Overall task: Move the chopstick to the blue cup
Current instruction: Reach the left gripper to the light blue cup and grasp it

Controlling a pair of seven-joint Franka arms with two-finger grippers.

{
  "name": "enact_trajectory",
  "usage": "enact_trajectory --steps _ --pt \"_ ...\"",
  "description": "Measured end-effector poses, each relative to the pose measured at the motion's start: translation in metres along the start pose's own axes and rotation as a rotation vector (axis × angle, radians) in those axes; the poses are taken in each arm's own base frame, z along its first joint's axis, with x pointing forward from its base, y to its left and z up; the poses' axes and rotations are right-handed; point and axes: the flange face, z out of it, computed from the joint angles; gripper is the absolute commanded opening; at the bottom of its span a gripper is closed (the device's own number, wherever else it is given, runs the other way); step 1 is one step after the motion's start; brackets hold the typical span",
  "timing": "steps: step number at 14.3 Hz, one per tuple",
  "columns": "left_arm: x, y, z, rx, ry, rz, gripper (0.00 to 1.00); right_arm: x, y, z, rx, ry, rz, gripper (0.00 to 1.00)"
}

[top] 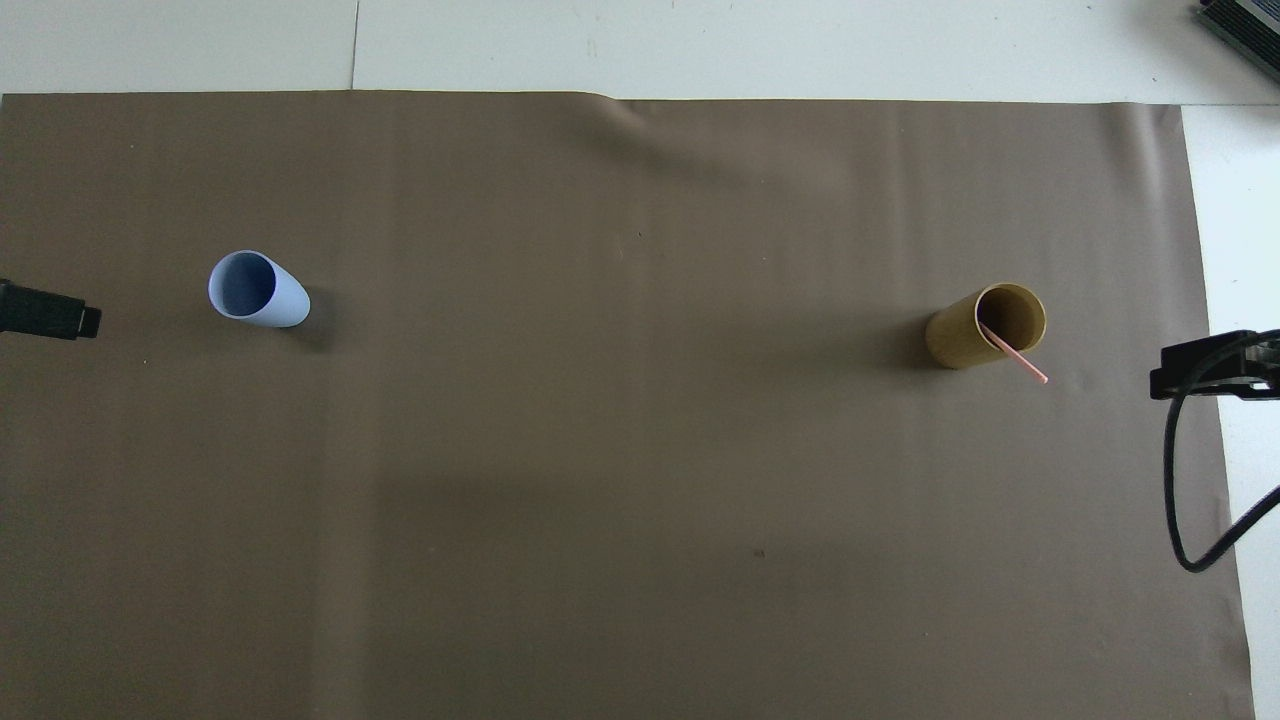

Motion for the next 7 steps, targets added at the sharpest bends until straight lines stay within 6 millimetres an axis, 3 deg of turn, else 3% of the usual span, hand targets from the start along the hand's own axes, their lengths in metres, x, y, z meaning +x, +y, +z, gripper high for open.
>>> enact_trajectory --steps 3,7 --pt "0.019 -0.009 0.032 0.004 0.014 -0.008 1.00 -0.001 0.001 0.000 0.000 0.000 0.001 1.00" --pt "0.035 -0.015 0.088 0.010 0.039 -0.010 1.00 -0.001 0.002 0.001 0.000 -0.002 0.004 1.00"
